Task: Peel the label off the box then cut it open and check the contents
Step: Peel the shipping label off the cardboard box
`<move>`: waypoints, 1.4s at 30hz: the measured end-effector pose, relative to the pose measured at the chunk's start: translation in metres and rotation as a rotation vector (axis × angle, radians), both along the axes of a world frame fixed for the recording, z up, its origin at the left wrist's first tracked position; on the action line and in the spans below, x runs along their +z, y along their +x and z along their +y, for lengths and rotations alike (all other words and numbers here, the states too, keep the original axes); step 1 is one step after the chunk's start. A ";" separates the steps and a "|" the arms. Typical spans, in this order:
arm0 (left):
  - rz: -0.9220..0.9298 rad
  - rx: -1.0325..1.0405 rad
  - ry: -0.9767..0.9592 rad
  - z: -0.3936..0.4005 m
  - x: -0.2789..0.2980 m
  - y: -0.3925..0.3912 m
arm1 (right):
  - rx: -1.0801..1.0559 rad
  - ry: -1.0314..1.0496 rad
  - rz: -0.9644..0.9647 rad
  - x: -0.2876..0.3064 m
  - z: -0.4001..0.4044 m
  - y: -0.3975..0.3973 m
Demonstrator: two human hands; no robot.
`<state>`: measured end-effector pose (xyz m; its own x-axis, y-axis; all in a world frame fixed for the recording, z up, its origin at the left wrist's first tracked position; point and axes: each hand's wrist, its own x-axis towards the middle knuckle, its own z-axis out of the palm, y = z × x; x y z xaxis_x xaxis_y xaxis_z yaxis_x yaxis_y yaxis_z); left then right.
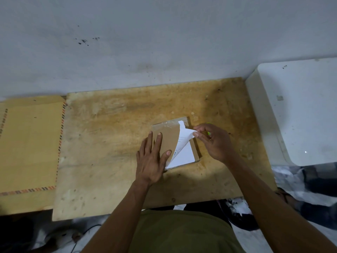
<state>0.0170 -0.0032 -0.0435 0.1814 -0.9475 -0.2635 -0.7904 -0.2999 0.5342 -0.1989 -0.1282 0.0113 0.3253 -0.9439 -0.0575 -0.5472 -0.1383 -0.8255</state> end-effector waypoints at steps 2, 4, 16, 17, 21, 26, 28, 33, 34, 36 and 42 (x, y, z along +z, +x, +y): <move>-0.009 -0.030 0.028 -0.005 0.006 0.004 | -0.001 0.030 -0.013 0.002 -0.002 -0.004; -0.023 -0.061 0.047 -0.010 0.010 0.007 | 0.022 0.033 0.003 0.002 -0.005 -0.006; -0.014 -0.065 0.124 -0.016 0.017 0.006 | 0.098 0.126 -0.110 -0.001 -0.010 -0.035; -0.011 -0.064 0.124 -0.016 0.017 0.006 | 0.084 0.133 -0.116 -0.001 -0.008 -0.036; -0.004 -0.063 0.131 -0.016 0.017 0.007 | 0.073 0.111 -0.098 0.003 0.000 -0.041; 0.003 -0.059 0.135 -0.016 0.018 0.006 | 0.066 0.152 -0.105 0.004 0.004 -0.047; 0.002 -0.060 0.138 -0.016 0.018 0.006 | 0.067 0.156 -0.110 0.005 0.005 -0.049; 0.005 -0.054 0.148 -0.016 0.021 0.004 | 0.093 0.139 -0.085 0.002 0.009 -0.061; 0.003 -0.054 0.149 -0.016 0.022 0.004 | 0.083 0.136 -0.090 0.001 0.011 -0.063; -0.002 -0.053 0.149 -0.016 0.023 0.003 | 0.054 0.147 -0.113 0.002 0.016 -0.067; -0.005 -0.062 0.152 -0.016 0.023 0.003 | 0.018 0.177 -0.163 0.004 0.018 -0.069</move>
<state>0.0203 -0.0192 -0.0206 0.1255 -0.9060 -0.4042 -0.8126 -0.3276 0.4820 -0.2674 -0.1098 0.0149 0.3607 -0.9177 -0.1664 -0.4033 0.0074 -0.9150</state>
